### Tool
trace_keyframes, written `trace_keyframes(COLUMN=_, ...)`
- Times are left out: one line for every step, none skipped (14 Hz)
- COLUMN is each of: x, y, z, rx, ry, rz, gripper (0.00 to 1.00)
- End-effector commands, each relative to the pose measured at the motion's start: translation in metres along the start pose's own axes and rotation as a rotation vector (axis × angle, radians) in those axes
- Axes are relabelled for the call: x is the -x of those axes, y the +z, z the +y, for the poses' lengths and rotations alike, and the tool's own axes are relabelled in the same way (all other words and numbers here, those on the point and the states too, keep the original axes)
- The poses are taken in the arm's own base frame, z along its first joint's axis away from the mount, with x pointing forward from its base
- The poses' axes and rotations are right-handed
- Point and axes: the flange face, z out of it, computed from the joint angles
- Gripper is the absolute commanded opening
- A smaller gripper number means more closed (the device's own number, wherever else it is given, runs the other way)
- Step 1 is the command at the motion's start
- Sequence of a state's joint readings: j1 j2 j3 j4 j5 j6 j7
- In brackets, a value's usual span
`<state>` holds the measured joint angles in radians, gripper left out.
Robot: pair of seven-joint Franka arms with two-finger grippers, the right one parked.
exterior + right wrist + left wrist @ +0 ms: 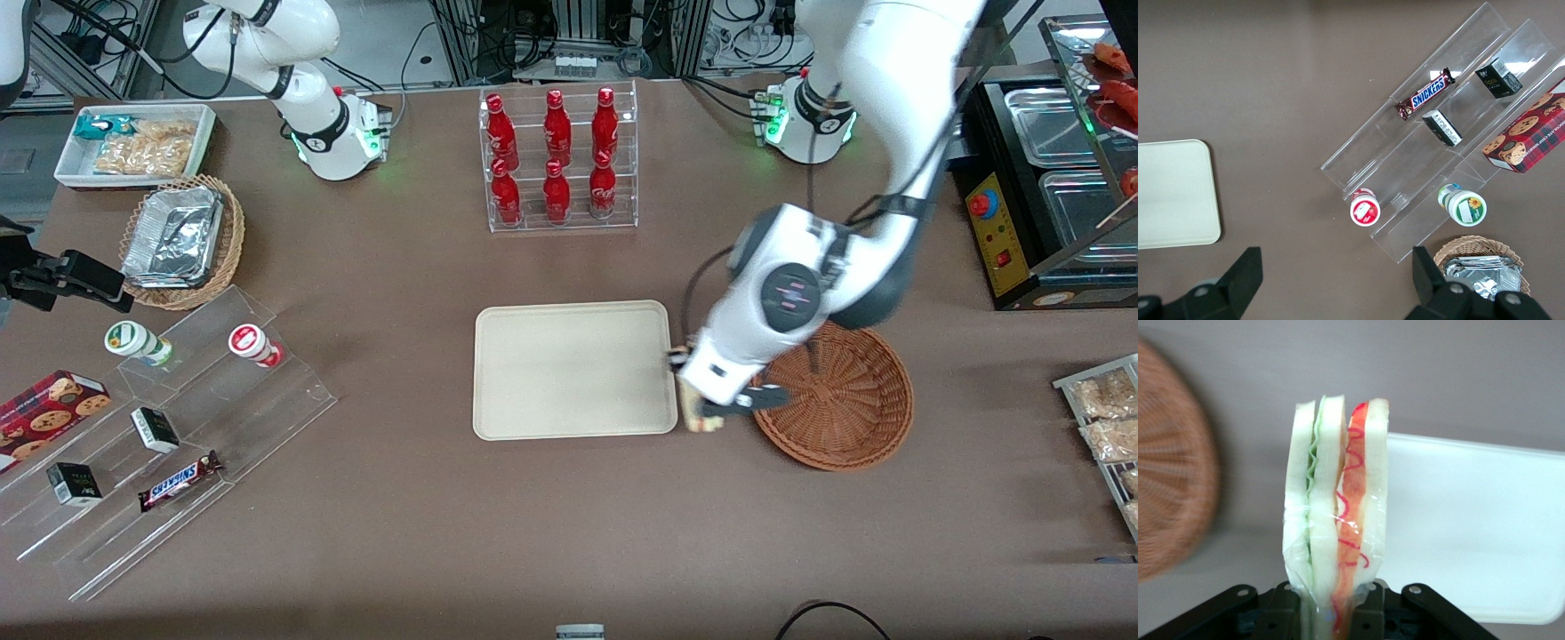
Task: Place sandwich from basket to tray
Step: 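Carry the sandwich with the left gripper over the cream tray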
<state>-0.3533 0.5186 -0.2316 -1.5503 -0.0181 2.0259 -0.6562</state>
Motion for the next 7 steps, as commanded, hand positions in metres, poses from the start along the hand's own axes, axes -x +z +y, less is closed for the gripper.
trace_keyframes(x=0.013, y=0.037, z=0.057, rx=-0.031, ry=0.066, rz=-0.011, gripper=0.12)
trace_keyframes(x=0.025, y=0.053, z=0.072, rx=-0.058, ry=0.101, rz=-0.01, gripper=0.13)
trace_keyframes(x=0.035, y=0.07, z=0.089, rx=-0.065, ry=0.105, rz=-0.006, gripper=0.14)
trace_keyframes(x=0.035, y=0.084, z=0.102, rx=-0.065, ry=0.095, rz=0.004, gripper=0.15)
trace_keyframes(x=0.035, y=0.098, z=0.115, rx=-0.083, ry=0.093, rz=0.024, gripper=0.16)
trace_keyframes(x=0.034, y=0.114, z=0.119, rx=-0.106, ry=0.075, rz=0.036, gripper=0.21)
trace_keyframes(x=0.036, y=0.125, z=0.123, rx=-0.126, ry=0.063, rz=0.052, gripper=0.26)
